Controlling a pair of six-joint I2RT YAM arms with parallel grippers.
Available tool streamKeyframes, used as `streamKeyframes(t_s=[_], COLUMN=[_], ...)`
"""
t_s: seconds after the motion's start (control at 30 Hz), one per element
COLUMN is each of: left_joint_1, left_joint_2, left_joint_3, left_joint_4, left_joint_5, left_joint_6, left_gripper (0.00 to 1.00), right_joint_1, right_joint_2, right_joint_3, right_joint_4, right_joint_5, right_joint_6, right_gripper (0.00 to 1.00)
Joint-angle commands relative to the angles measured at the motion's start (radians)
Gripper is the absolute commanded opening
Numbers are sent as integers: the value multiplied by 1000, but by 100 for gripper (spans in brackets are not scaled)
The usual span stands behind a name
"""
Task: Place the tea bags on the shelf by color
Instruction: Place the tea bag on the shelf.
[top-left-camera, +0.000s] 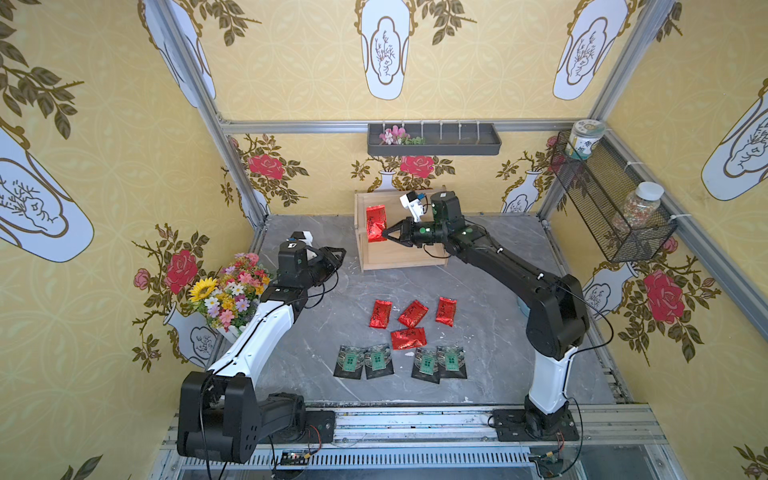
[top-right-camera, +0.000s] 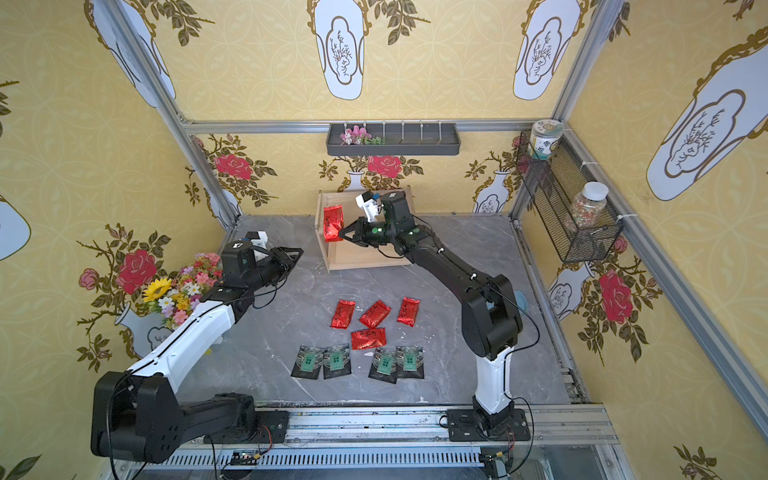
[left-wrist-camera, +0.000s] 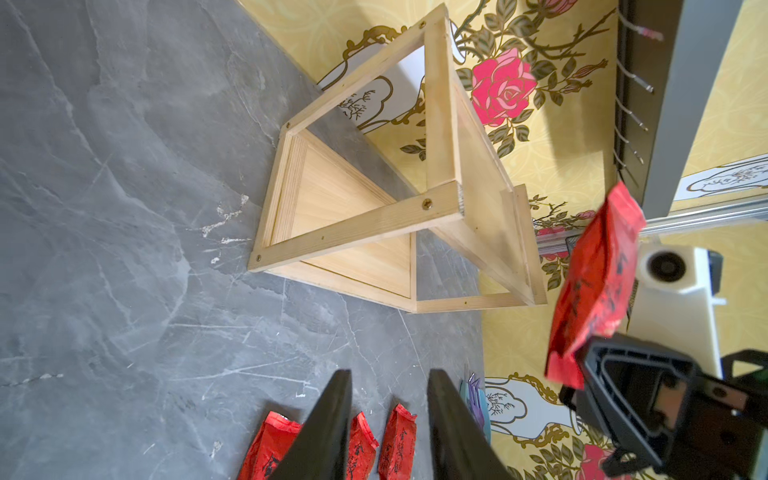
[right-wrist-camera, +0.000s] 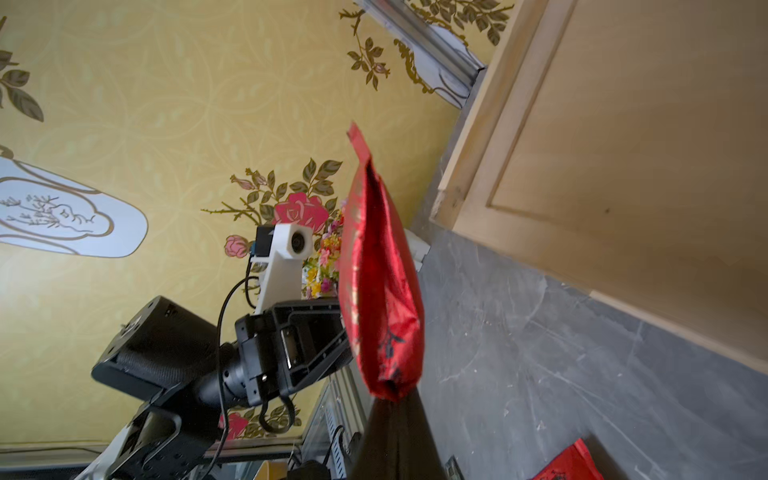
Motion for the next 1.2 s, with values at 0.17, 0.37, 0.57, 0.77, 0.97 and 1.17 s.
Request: streamKeyframes(t_s=[0.17,0.37,0.57,0.77,0.97,1.17], left_joint_1=[8,13,19,26,31,31], left_joint_2=[55,59,48,49,50,56], left_joint_3=[20,9,-2,-5,-8,-14], left_joint_4=[-8,-6,-4,-3,1,10], left_joint_5=[42,55,53,56,64,74], left_joint_6=[38,38,38,38,38,36], left_gripper=[36,36,37,37,38,38], right_joint_1=[0,1,0,6,6,6], right_joint_2=[203,281,331,372,371,381], right_joint_3=[325,436,509,566,570,609], right_joint_4=[-177,-197,-225,-255,-272,-319], right_joint_5=[30,31,58,66,98,135], right_joint_6=[-37,-16,-21,-22,-42,-86], right_gripper=[8,10,14,18,30,39])
